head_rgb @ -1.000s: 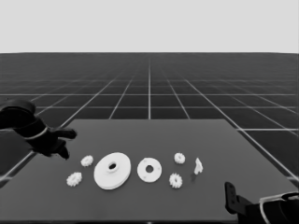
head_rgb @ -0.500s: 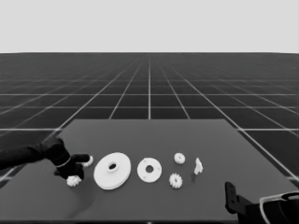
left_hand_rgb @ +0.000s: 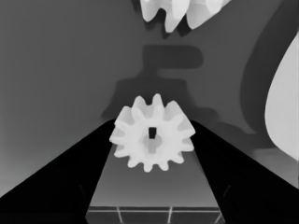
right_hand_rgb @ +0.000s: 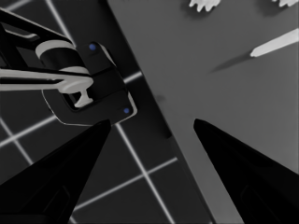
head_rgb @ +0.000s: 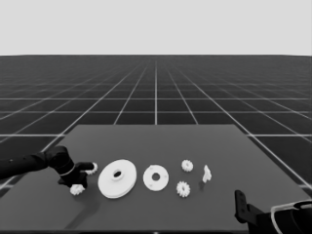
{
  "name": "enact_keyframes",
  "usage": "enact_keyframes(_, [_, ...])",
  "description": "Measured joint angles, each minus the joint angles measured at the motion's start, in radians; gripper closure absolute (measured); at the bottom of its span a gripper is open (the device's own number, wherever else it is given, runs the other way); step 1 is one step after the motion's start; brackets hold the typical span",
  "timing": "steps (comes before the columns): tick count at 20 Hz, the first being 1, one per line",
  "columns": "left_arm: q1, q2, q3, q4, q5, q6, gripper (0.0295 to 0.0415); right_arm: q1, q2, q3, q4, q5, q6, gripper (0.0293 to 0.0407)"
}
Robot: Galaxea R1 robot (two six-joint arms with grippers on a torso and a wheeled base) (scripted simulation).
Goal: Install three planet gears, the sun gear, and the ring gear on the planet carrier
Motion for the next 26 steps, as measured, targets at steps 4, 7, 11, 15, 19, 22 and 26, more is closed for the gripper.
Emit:
enact_keyframes(4, [0.002,0.001,-0.001,0.001,-0.001,0.0,0.0398,0.0,0.0,0.0,0.0,0.0,0.0,0.0315])
enact_keyframes(7, [-0.272,-0.11,0.199,-0.198,0.212,-0.036,0.0398,0.0,0.0,0.0,0.0,0.0,0.0,0.0315])
enact_keyframes(11, [-0.448,-0.101,0.179,-0.324,0.314,-0.029,0.0398,0.0,0.0,0.0,0.0,0.0,0.0,0.0315])
enact_keyframes(15, [-0.466,-0.097,0.17,-0.338,0.326,-0.027,0.0398,0.0,0.0,0.0,0.0,0.0,0.0,0.0315])
enact_keyframes(19, [-0.467,0.666,0.175,-0.351,0.297,-0.804,0.0405,0.0,0.0,0.0,0.0,0.0,0.0,0.0315])
enact_keyframes(22, [-0.465,0.79,0.032,-0.35,0.298,-0.774,0.0405,0.0,0.0,0.0,0.0,0.0,0.0,0.0315])
enact_keyframes(26, [-0.321,0.813,0.002,-0.174,0.301,-0.769,0.0405,0.0,0.0,0.0,0.0,0.0,0.0,0.0315])
